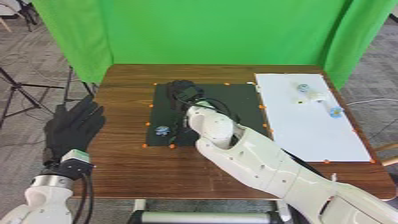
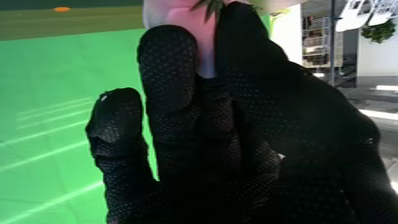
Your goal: Arrange flowers
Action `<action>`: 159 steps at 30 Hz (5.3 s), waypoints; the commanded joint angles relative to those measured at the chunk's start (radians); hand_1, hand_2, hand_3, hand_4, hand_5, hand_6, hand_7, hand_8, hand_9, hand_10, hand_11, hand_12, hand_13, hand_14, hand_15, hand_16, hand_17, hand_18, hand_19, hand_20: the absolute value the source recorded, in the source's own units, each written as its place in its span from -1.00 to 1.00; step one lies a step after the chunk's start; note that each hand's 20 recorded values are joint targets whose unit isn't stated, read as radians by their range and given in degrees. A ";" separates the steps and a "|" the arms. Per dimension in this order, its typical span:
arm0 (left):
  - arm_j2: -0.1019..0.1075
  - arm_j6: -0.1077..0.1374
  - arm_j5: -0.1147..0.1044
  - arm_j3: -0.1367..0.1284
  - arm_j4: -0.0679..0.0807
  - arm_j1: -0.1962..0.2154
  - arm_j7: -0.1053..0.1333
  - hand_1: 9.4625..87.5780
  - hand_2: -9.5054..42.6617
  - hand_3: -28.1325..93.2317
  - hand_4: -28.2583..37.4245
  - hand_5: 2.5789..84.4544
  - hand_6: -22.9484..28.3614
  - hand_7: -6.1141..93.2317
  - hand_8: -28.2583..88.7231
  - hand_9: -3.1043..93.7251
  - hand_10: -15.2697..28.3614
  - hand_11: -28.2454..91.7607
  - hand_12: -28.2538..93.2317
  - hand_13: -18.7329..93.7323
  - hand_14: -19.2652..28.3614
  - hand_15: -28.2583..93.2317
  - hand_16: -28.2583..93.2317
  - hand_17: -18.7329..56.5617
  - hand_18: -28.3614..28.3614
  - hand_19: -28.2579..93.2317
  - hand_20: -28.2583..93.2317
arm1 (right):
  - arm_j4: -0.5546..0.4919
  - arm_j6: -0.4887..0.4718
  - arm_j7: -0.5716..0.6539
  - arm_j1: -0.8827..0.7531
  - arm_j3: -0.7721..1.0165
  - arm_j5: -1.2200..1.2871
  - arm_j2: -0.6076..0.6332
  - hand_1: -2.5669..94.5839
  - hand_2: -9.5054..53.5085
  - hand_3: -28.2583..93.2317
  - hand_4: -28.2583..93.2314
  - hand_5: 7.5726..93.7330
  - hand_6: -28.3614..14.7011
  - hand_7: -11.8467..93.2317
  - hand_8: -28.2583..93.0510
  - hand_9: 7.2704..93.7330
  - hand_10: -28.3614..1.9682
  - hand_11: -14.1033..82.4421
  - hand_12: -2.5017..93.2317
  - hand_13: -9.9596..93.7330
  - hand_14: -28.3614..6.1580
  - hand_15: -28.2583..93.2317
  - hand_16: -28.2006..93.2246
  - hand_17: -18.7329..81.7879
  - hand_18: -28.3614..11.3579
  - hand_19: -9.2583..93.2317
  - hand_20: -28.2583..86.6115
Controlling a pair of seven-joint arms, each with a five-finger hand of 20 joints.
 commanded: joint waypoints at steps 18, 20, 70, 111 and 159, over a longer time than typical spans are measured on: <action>-0.008 -0.028 -0.015 -0.003 0.005 -0.010 -0.025 -0.54 -0.17 0.56 -1.00 -0.20 0.18 -0.63 -0.68 -0.37 0.31 -0.24 -0.41 -0.34 0.31 -0.11 -0.71 -0.63 0.34 -0.12 -0.44 | -0.014 -0.083 0.046 -0.031 0.027 -0.016 0.000 0.23 -1.00 0.65 -1.00 0.27 0.26 -0.12 -0.62 0.45 0.15 -0.40 -0.39 0.44 0.34 0.11 0.11 0.14 -0.53 0.84 0.11; -0.008 -0.027 -0.015 -0.006 0.003 -0.005 -0.028 -0.54 -0.17 0.56 -1.00 -0.20 0.18 -0.63 -0.68 -0.37 0.31 -0.24 -0.41 -0.34 0.31 -0.10 -0.71 -0.64 0.34 -0.12 -0.44 | -0.023 -0.091 0.054 -0.038 0.031 -0.011 0.002 0.20 -1.00 0.66 -1.00 0.27 0.26 -0.16 -0.63 0.39 0.08 -0.34 -0.49 0.43 0.33 0.12 0.11 0.14 -0.55 0.85 0.10; -0.060 0.000 -0.020 -0.089 -0.045 0.107 0.003 -0.52 -0.24 0.57 -1.00 -0.20 0.20 -0.60 -0.68 -0.38 0.35 -0.23 -0.39 -0.35 0.39 -0.07 -0.68 -0.66 0.40 -0.09 -0.43 | -0.444 -0.163 0.278 -0.313 0.496 0.079 0.489 -0.18 -1.00 0.72 -1.00 -0.08 0.00 -0.48 -0.73 -0.05 -0.32 -0.45 -0.62 0.19 -0.21 0.36 -0.19 0.08 -0.73 0.91 0.09; -0.033 0.096 -0.132 -0.066 -0.084 0.150 0.130 -0.55 -0.19 0.60 -1.00 -0.14 0.23 -0.55 -0.69 -0.32 0.34 -0.18 -0.39 -0.34 0.37 -0.01 -0.69 -0.66 0.40 -0.07 -0.42 | -0.139 -0.262 0.438 -0.356 0.572 0.243 0.662 0.03 -1.00 0.75 -1.00 -0.13 0.01 -0.46 -0.76 -0.05 -0.08 -0.44 -0.69 0.32 -0.04 0.39 -0.18 0.13 -0.70 0.96 0.03; -0.039 0.065 -0.091 -0.067 -0.068 0.127 0.069 -0.55 -0.17 0.60 -1.00 -0.14 0.23 -0.55 -0.69 -0.31 0.34 -0.17 -0.39 -0.31 0.41 0.03 -0.70 -0.67 0.43 -0.05 -0.42 | -0.415 -0.263 0.024 -0.118 0.234 0.145 0.346 0.30 -1.00 0.62 -1.00 0.54 0.32 -0.05 -0.50 0.84 0.39 -0.47 -0.03 0.52 0.21 0.44 0.21 0.16 -0.58 0.98 0.18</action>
